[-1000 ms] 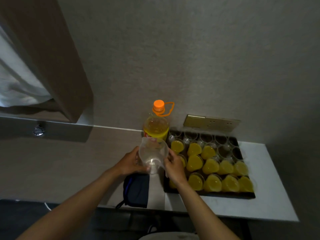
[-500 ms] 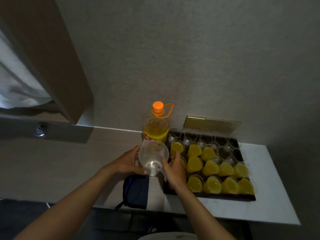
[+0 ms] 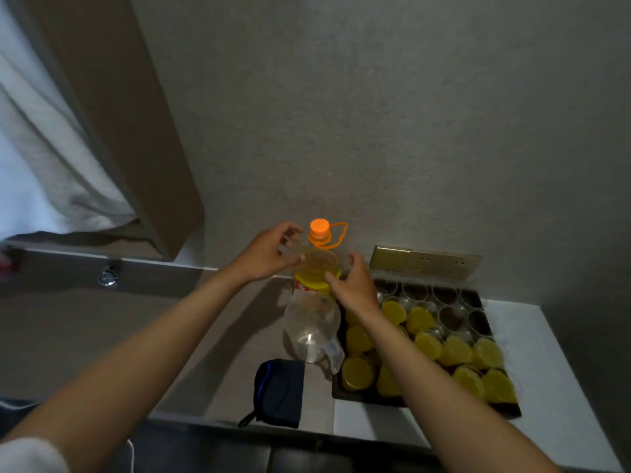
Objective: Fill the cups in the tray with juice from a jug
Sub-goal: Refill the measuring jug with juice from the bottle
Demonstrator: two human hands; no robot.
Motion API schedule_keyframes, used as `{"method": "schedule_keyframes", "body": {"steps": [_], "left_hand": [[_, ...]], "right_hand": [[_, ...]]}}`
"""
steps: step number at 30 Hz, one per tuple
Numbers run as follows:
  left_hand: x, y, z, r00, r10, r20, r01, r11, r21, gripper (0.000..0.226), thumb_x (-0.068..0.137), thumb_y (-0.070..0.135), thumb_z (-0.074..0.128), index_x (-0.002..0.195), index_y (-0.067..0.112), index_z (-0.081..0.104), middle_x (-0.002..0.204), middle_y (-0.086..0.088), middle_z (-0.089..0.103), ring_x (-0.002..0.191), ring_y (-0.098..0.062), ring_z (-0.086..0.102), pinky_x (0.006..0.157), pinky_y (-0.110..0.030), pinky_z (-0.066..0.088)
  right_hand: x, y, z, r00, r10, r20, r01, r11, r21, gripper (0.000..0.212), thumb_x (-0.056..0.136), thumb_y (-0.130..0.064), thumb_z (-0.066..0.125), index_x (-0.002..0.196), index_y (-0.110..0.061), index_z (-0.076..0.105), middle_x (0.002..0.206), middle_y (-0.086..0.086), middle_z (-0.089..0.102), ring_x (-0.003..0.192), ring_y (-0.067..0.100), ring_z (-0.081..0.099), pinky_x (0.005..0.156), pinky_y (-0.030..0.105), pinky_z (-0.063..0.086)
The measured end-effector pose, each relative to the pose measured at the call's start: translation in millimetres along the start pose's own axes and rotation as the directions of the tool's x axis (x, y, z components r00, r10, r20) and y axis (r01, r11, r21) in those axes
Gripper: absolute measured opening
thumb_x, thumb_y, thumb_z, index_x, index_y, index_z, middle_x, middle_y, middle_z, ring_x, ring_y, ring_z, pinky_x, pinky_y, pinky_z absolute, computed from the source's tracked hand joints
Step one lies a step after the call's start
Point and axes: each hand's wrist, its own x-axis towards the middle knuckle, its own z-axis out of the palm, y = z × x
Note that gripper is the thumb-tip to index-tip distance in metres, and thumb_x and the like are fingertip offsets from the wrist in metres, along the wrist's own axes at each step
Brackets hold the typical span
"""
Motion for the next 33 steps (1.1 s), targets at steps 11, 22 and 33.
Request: {"method": "schedule_keyframes", "body": {"steps": [11,22,33], "left_hand": [[71.1,22.9,-21.8,0.889,0.259,0.377,-0.413,0.809,0.418,0.047,0.095,0.038,0.059,0.131,0.008,0.063,0.122,-0.015,0.064,0.110,-0.032,0.062,0.093,-0.038,0.049],[104.5,43.6,-31.8,0.560,0.400,0.726,-0.824,0.178,0.537,0.028,0.095,0.009,0.057,0.123,0.009,0.057,0.113,-0.009,0.058,0.100,-0.026,0.058,0.081,-0.033,0.046],[123.5,51.7,-32.8,0.399,0.420,0.815,-0.871,-0.106,0.480,0.036,0.085,0.026,0.076,0.113,0.014,0.058,0.104,-0.006,0.063,0.098,-0.025,0.060,0.068,-0.036,0.049]], "right_hand": [[95.3,9.5,27.3,0.981,-0.142,0.129,0.134,0.989,0.067,0.077,0.043,-0.068,0.092,0.111,-0.042,0.065,0.127,0.002,0.067,0.121,0.020,0.063,0.104,0.044,0.053],[88.8,7.8,33.7,0.985,-0.115,0.132,0.124,0.990,-0.064,0.136,0.033,-0.076,0.079,0.152,-0.020,0.042,0.145,0.010,0.040,0.140,0.031,0.039,0.119,0.043,0.037],[73.4,-6.4,20.9,0.982,-0.117,0.149,0.128,0.989,-0.072,0.118,0.062,-0.035,0.099,0.158,-0.018,0.031,0.151,0.014,0.032,0.145,0.033,0.031,0.122,0.037,0.029]]}}
